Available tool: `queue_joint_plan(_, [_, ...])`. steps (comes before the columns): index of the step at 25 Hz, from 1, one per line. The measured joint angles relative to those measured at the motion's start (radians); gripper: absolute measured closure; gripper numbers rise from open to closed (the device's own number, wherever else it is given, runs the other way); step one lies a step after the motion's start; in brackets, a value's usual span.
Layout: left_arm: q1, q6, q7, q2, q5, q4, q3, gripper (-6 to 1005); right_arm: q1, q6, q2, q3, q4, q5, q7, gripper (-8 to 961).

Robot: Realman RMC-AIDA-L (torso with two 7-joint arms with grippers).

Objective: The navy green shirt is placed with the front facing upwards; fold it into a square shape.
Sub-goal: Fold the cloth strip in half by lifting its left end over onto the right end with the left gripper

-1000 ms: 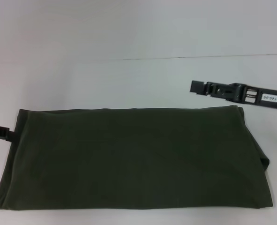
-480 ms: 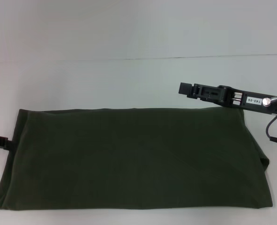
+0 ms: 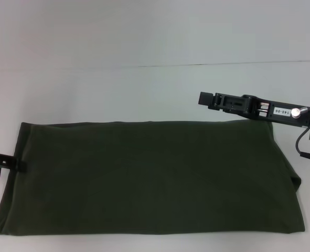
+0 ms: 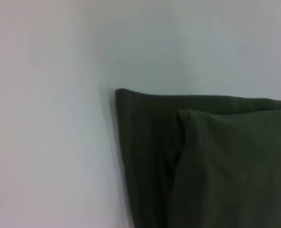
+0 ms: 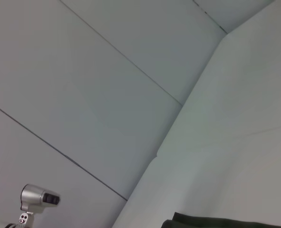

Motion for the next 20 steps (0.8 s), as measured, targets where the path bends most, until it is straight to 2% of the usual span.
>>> queue_joint_plan(20, [-0.003,-0.021,0.003,-0.003,0.002,-0.036,0.003,139,0.000,0.005,-0.001,-0.011,0.009,-0.005,0.001,176])
